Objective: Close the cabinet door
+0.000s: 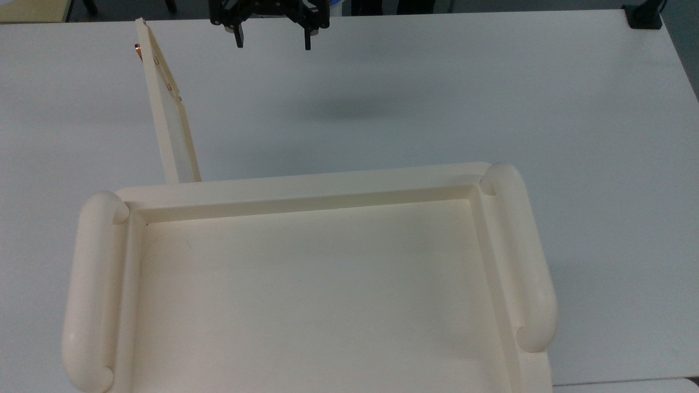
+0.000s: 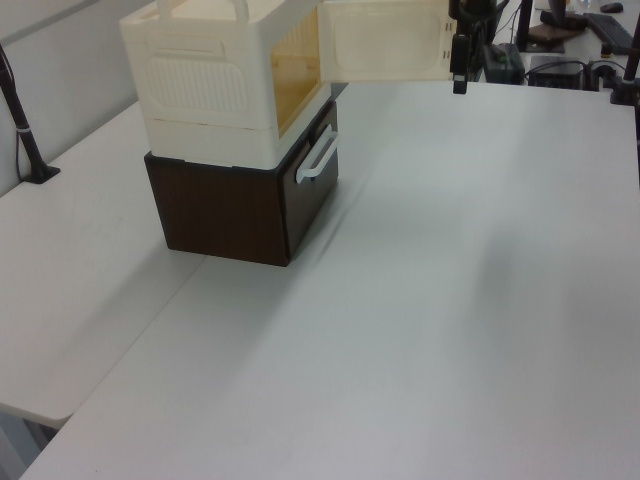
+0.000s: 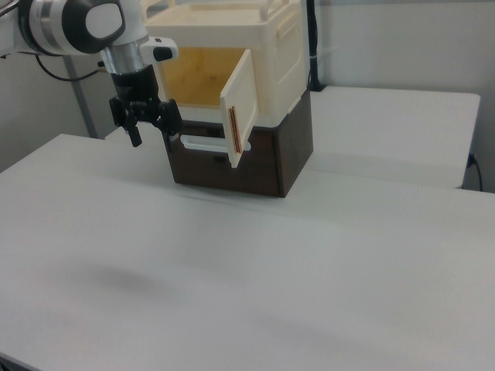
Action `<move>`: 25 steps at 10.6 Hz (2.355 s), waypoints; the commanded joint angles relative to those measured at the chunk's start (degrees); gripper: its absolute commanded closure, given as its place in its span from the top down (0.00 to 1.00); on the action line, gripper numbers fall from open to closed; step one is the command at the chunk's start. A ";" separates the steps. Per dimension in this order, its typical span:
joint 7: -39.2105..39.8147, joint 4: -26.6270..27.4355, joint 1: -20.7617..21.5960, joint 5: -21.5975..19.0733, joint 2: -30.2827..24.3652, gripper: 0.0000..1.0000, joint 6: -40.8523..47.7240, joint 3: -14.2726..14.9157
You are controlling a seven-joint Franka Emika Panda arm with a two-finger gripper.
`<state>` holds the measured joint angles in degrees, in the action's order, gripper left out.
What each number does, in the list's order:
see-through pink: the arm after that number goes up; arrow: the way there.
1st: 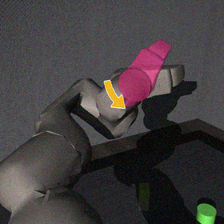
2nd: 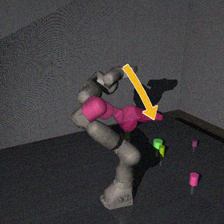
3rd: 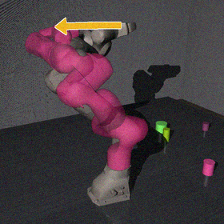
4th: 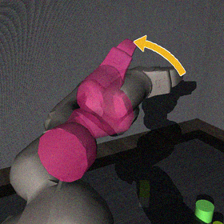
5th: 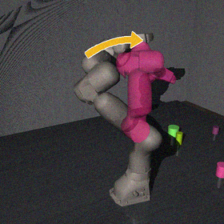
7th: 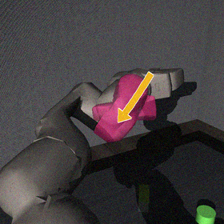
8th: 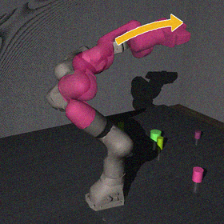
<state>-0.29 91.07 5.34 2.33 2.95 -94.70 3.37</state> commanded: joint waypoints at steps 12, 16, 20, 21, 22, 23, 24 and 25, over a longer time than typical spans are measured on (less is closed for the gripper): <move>1.26 1.04 -0.59 0.13 -0.92 0.00 0.57 -0.03; 1.17 -3.34 -2.25 -0.48 -1.01 0.00 0.48 0.24; 1.00 -13.09 -6.91 -0.48 -1.01 0.00 -1.35 0.41; 0.65 -13.46 -8.22 -0.48 -1.10 0.00 -4.68 0.50; 0.56 -13.47 -8.85 -0.57 -1.01 0.00 -7.15 1.20; 0.47 -13.29 -9.03 -0.66 -0.92 0.00 -9.52 2.42; 0.38 -12.94 -9.55 -0.75 -0.75 0.00 -12.15 3.22; 0.38 -12.94 -10.08 -1.10 0.38 0.00 -14.09 3.92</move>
<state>-0.14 77.66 -4.16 2.28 2.05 -104.22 5.52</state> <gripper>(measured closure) 0.996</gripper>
